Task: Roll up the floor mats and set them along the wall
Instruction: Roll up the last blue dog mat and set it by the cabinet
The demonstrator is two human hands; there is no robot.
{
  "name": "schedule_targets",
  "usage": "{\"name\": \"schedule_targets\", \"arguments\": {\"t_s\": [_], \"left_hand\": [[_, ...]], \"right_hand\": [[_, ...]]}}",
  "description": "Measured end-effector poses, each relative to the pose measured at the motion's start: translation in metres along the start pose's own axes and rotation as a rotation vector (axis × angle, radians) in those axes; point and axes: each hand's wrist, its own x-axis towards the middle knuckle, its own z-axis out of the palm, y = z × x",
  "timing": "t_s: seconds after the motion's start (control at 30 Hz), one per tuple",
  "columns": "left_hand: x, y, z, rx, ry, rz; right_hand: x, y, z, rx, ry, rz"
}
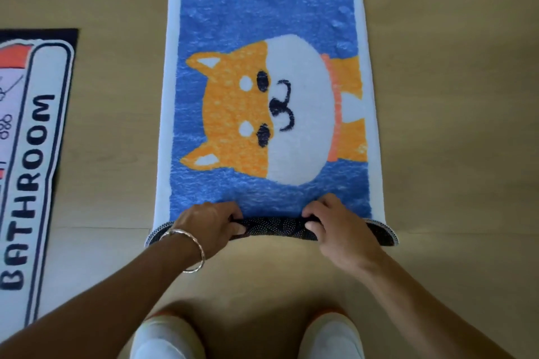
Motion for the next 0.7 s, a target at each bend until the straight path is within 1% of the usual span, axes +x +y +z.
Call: {"name": "schedule_targets", "arguments": {"t_s": [0.07,0.13,0.2,0.27,0.3,0.4,0.47,0.53,0.57,0.63,0.7], "left_hand": [[0.005,0.002,-0.005,-0.081,-0.016,-0.056],[0.008,0.003,-0.01,-0.165,0.003,-0.092],[0.007,0.007,-0.013,-0.134,0.041,-0.093],[0.006,0.011,-0.009,-0.026,0.096,-0.093],[0.004,0.013,-0.005,0.037,0.157,-0.073],[-0.002,0.011,0.013,0.235,0.425,0.138],[-0.007,0.011,0.025,0.325,0.575,0.229],[-0.015,0.016,0.035,0.358,0.586,0.259],[-0.019,0.018,0.039,0.381,0.555,0.242],[-0.023,0.016,0.047,0.441,0.461,0.177],[-0.022,0.012,0.051,0.519,0.348,0.132]], "right_hand": [[-0.001,-0.009,0.006,-0.184,0.17,-0.083],[-0.001,-0.018,0.015,-0.233,0.265,-0.149],[0.0,-0.022,0.02,-0.236,0.262,-0.215],[0.001,-0.018,0.021,-0.247,0.247,-0.244],[0.002,-0.014,0.021,-0.243,0.241,-0.24],[0.01,-0.009,0.019,-0.186,0.227,-0.205],[0.017,-0.015,0.013,-0.197,0.188,-0.182],[0.025,-0.019,0.011,-0.207,0.126,-0.134],[0.027,-0.02,0.011,-0.21,0.126,-0.12],[0.025,-0.025,0.01,-0.186,0.155,-0.106],[0.023,-0.023,0.017,-0.267,0.228,-0.094]]}}
